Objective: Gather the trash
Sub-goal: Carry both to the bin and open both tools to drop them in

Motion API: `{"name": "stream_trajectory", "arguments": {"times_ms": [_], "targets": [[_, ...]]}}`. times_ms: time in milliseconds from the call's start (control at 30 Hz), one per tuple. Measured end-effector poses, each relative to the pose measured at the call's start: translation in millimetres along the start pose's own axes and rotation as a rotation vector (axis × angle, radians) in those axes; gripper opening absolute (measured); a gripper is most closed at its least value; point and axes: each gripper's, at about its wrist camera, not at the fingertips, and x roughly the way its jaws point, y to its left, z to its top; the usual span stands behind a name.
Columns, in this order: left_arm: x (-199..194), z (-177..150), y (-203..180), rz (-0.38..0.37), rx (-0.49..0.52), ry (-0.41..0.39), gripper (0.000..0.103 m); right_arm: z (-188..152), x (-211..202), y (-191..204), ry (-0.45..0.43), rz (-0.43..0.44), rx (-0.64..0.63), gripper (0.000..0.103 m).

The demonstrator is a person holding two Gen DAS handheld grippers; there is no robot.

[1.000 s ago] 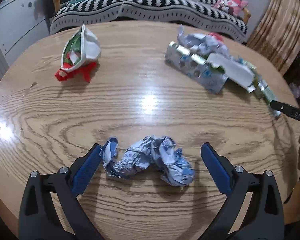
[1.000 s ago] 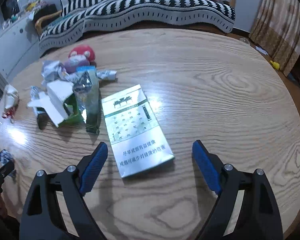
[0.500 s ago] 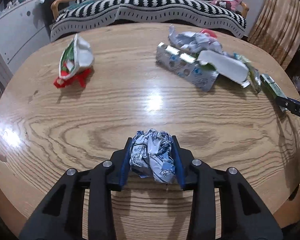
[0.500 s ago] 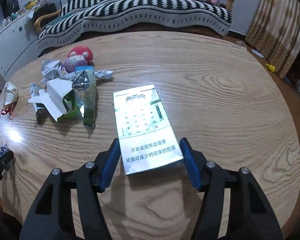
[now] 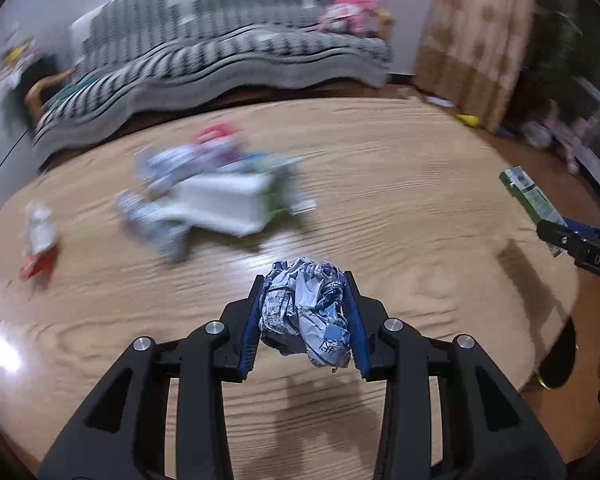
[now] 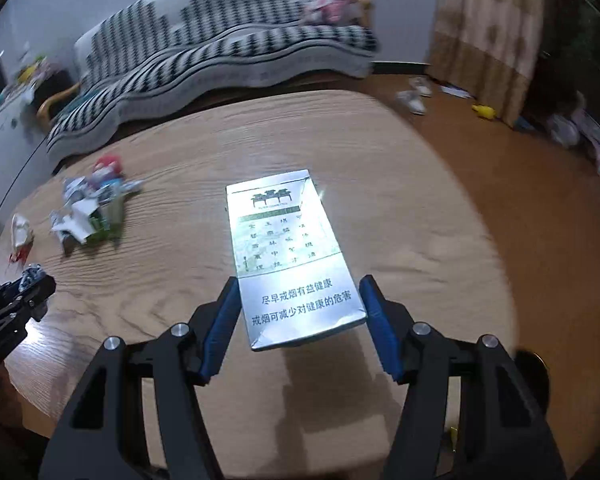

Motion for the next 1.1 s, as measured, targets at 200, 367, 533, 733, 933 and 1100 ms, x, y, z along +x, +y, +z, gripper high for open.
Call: {"name": "stream_trajectory", "arguments": {"times_ms": [200,367,533,733,933,1100], "targets": [[8,11,-120,-0.159,0.125,-0.033,0.037,-37,-43,-108,-0.021,-0.095,0.158,0.06],[17,0,-226,-0.298,0.22,-0.018,0.037,-82,-70,-200,-0.013,-0.196,0.309,0.06],[22,-25,-307,-0.402,0.308,0.002,0.037,-134,-82,-271,0.032,-0.27,0.437,0.06],[27,-55,-371,-0.49,0.386,0.038,0.037,-186,-75,-325,0.142,-0.294,0.552,0.06],[44,-72,-405,-0.524,0.412,0.091,0.037,-210,-72,-349,0.183,-0.275,0.605,0.06],[53,-79,-426,-0.534,0.432,0.112,0.037,-214,-70,-354,0.187,-0.278,0.611,0.06]]}}
